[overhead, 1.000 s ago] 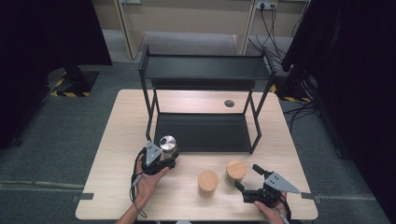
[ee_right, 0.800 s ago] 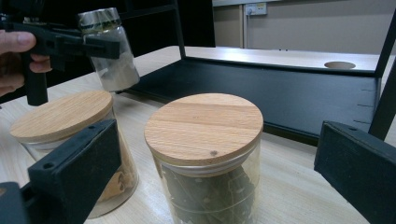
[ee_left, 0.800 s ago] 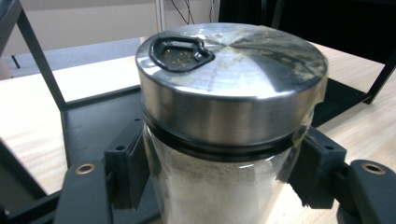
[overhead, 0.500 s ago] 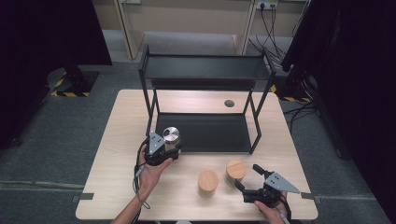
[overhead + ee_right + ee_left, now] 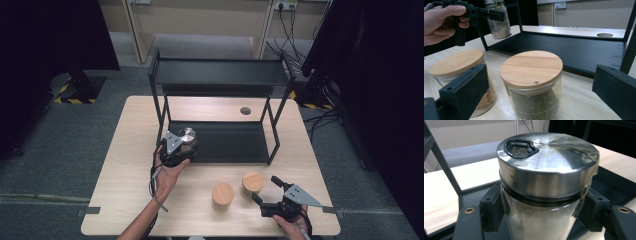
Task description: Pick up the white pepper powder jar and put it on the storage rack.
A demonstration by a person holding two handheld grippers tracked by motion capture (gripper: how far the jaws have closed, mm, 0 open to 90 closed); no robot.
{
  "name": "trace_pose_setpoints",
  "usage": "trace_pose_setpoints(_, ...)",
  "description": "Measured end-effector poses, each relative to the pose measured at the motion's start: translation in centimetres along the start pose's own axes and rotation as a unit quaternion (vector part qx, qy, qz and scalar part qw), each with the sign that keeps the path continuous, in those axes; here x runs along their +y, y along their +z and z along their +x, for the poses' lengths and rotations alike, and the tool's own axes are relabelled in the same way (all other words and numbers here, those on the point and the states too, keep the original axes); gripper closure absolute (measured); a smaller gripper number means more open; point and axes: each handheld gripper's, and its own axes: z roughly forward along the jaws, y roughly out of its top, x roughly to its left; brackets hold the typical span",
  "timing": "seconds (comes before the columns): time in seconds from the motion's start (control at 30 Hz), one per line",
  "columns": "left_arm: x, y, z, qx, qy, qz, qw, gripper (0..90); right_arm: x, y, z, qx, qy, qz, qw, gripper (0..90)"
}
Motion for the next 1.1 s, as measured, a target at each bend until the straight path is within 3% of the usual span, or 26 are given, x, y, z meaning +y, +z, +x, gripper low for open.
trace_pose_setpoints(0.23, 0.3, 1.4, 0.2, 0.009, -0.006, 0.003, 0.9999, 31.0, 0.0, 0.0, 0.0, 0.001, 0.000, 0.000, 1.0000, 0.9)
trace_pose_setpoints(0.43, 0.4, 3.1, 0.1, 0.028, -0.015, 0.006, 0.9995, 31.0, 0.0, 0.0, 0.0, 0.001, -0.001, 0.000, 1.0000, 0.9)
trace_pose_setpoints(0.57, 0.2, 3.9, -0.5, 0.041, -0.004, 0.004, 0.9991, 31.0, 0.0, 0.0, 0.0, 0.003, -0.001, 0.000, 1.0000, 0.9)
trace_pose_setpoints(1.1, 0.0, 6.4, -1.2, 0.052, -0.022, 0.014, 0.9983, 31.0, 0.0, -0.1, -0.1, 0.004, -0.001, -0.001, 1.0000, 0.9)
